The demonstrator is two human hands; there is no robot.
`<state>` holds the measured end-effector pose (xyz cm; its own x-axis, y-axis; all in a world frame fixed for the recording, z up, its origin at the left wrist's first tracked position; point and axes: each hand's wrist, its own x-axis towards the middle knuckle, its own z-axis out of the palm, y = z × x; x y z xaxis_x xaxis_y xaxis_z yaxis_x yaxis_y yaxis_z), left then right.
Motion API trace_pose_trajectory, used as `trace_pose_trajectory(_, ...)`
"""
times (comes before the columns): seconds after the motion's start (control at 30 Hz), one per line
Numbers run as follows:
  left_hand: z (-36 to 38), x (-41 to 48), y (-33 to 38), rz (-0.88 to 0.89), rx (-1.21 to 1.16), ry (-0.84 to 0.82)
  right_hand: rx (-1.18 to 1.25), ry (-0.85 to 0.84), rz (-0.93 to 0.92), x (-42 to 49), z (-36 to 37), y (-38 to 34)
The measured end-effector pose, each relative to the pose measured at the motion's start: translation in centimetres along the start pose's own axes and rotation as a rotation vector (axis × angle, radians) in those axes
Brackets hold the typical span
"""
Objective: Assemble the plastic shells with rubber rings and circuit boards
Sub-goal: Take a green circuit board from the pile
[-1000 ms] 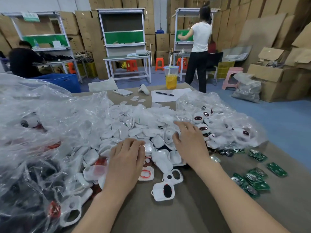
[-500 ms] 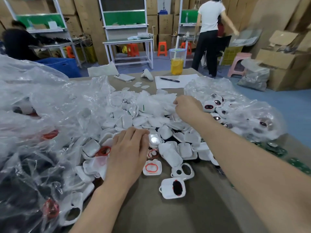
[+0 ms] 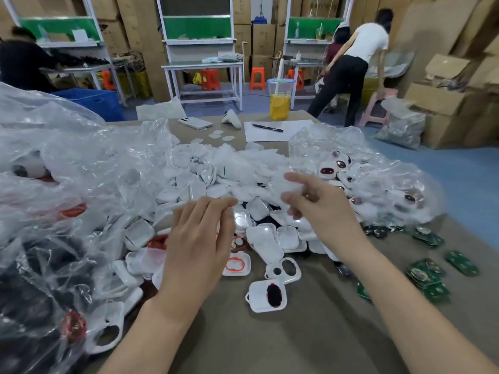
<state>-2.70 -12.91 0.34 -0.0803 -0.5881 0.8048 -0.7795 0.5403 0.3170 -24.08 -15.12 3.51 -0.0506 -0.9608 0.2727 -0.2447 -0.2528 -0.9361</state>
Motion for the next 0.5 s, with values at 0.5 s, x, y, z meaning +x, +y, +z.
trace_pose_trajectory(0.5,0.0,0.9,1.8,-0.739,-0.876,-0.268,0.410,-0.235,0.199,-2.1,1.7,0.4)
